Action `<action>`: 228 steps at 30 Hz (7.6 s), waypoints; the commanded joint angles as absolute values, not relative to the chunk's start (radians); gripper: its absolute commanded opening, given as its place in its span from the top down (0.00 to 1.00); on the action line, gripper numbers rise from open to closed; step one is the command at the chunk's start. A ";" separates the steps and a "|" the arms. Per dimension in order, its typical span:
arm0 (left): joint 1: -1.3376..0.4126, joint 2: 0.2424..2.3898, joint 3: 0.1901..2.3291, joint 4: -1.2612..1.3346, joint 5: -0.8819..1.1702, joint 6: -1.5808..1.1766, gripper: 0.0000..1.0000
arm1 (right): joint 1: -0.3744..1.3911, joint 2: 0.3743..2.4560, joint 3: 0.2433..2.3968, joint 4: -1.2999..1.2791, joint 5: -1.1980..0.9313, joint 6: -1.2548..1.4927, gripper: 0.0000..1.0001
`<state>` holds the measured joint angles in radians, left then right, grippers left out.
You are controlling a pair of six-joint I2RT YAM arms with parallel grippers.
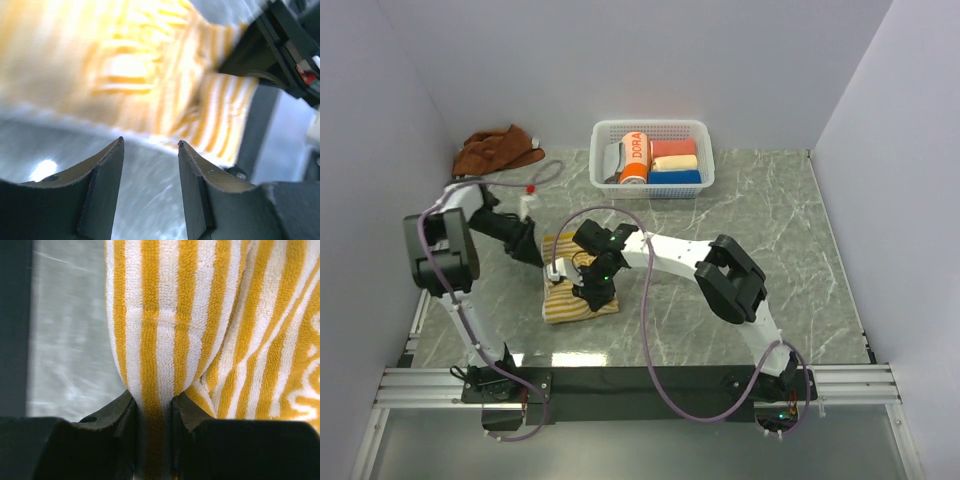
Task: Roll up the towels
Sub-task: Roll the towel
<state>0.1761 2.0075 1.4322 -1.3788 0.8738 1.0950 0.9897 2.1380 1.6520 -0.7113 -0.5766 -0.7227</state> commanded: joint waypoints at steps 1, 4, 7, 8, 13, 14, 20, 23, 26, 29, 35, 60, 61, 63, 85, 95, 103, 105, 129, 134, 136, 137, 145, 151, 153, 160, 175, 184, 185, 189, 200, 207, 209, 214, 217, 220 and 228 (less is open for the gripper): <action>0.290 1.921 1.463 -1.370 0.939 1.140 0.48 | 0.991 2.227 1.690 -0.983 -0.704 -0.617 1.00; 0.350 1.794 1.398 -1.324 0.939 1.158 0.46 | 0.967 2.351 1.802 -1.087 -0.773 -0.575 1.00; 0.354 1.679 1.275 -1.276 0.894 1.187 0.45 | 0.931 2.430 1.914 -1.179 -0.837 -0.549 1.00; 0.354 1.607 1.209 -1.244 0.878 1.186 0.43 | 0.922 2.480 1.968 -1.199 -0.868 -0.542 1.00; 0.342 1.397 1.039 -1.217 0.822 1.258 0.39 | 0.884 2.614 2.088 -1.285 -0.942 -0.515 1.00; 0.334 1.366 0.984 -1.207 0.807 1.272 0.38 | 0.879 2.629 2.103 -1.282 -0.952 -0.493 1.00; 0.163 1.120 0.813 -1.117 0.709 1.309 0.32 | 0.865 2.707 2.137 -1.279 -0.966 -0.454 1.00; 0.016 0.999 0.738 -0.981 0.674 1.235 0.27 | 0.861 2.744 2.169 -1.293 -0.982 -0.437 1.00; -0.133 0.936 0.683 -0.887 0.631 1.184 0.25 | 0.853 2.769 2.192 -1.287 -1.002 -0.413 1.00; -0.254 0.914 0.649 -0.822 0.583 1.143 0.24 | 0.847 2.783 2.200 -1.272 -1.014 -0.396 1.00; -0.478 0.949 0.583 -0.693 0.442 1.065 0.27 | 0.839 2.792 2.210 -1.250 -1.022 -0.374 1.00; -0.319 1.615 0.873 -1.057 0.624 1.009 0.99 | 0.526 2.088 1.827 -0.905 -0.776 -0.235 0.43; -0.305 1.646 0.923 -1.068 0.632 1.009 0.99 | 0.512 2.054 1.756 -0.884 -0.773 -0.233 0.43; -0.265 1.740 1.007 -1.091 0.649 1.002 0.99 | 0.483 1.952 1.683 -0.824 -0.753 -0.232 0.43; -0.196 2.266 1.520 -1.226 0.658 0.985 0.99 | 0.994 1.672 1.258 -0.255 -0.193 -0.690 0.10; -0.193 2.280 1.534 -1.213 0.663 0.974 0.98 | 1.049 1.913 1.302 -0.247 -0.245 -0.801 0.12; -0.161 2.211 1.494 -1.195 0.722 0.991 0.86 | 0.985 2.022 1.384 -0.448 -0.371 -0.703 0.99; -0.126 2.162 1.468 -1.198 0.750 1.000 0.76 | 0.971 2.029 1.416 -0.535 -0.409 -0.672 1.00; 0.279 1.361 1.069 -1.111 0.904 1.118 0.41 | 0.865 2.578 2.026 -1.272 -0.883 -0.558 1.00; 0.091 1.168 0.876 -1.049 0.758 1.186 0.34 | 0.851 2.710 2.144 -1.330 -0.910 -0.520 1.00; -0.036 1.112 0.830 -0.951 0.720 1.128 0.32 | 0.842 2.735 2.154 -1.318 -0.910 -0.499 1.00; -0.081 1.057 0.789 -0.909 0.701 1.108 0.29 | 0.842 2.744 2.166 -1.315 -0.905 -0.486 1.00; -0.437 0.965 0.640 -0.664 0.493 1.019 0.22 | 0.824 2.790 2.203 -1.283 -0.911 -0.436 1.00; -0.549 1.026 0.560 -0.615 0.394 1.017 0.24 | 0.816 2.777 2.204 -1.255 -0.919 -0.413 1.00; -0.552 1.055 0.546 -0.585 0.358 1.002 0.32 | 0.816 2.761 2.189 -1.253 -0.908 -0.425 0.99; -0.549 1.173 0.589 -0.681 0.334 0.988 0.91 | 0.782 2.588 2.091 -1.178 -0.868 -0.413 0.59; -0.399 1.509 0.859 -1.040 0.623 1.066 0.99 | 0.540 2.151 1.912 -0.935 -0.726 -0.275 0.36; -0.230 1.977 1.286 -1.242 0.732 1.043 0.99 | 0.469 1.740 1.459 -0.618 -0.620 -0.253 0.36; -0.223 2.015 1.328 -1.261 0.736 1.049 0.98 | 0.475 1.720 1.438 -0.603 -0.611 -0.259 0.36; -0.195 2.187 1.529 -1.347 0.749 1.063 0.94 | 0.547 1.658 1.382 -0.552 -0.510 -0.313 0.36; -0.176 2.398 1.661 -1.365 0.730 1.057 0.90 | 0.952 1.695 1.307 -0.327 -0.224 -0.604 0.16; -0.170 2.421 1.658 -1.361 0.744 1.063 0.89 | 1.019 1.789 1.293 -0.255 -0.203 -0.696 0.14; -0.169 2.415 1.651 -1.353 0.746 1.062 0.87 | 1.019 1.816 1.275 -0.233 -0.190 -0.716 0.14; -0.166 2.413 1.644 -1.353 0.756 1.072 0.86 | 1.014 1.887 1.244 -0.209 -0.184 -0.759 0.16; -0.155 2.398 1.641 -1.339 0.784 1.069 0.78 | 1.005 1.937 1.285 -0.271 -0.228 -0.753 0.33; -0.126 2.353 1.621 -1.322 0.827 1.060 0.64 | 0.989 1.982 1.354 -0.373 -0.288 -0.724 0.69; 0.073 2.166 1.506 -1.309 0.949 1.045 0.42 | 0.959 2.014 1.417 -0.616 -0.420 -0.678 1.00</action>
<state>-0.0280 2.2700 1.5391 -1.4456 0.9974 0.9985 0.9649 1.9747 1.4208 -0.3862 -0.3199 -0.7364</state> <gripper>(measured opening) 0.568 0.179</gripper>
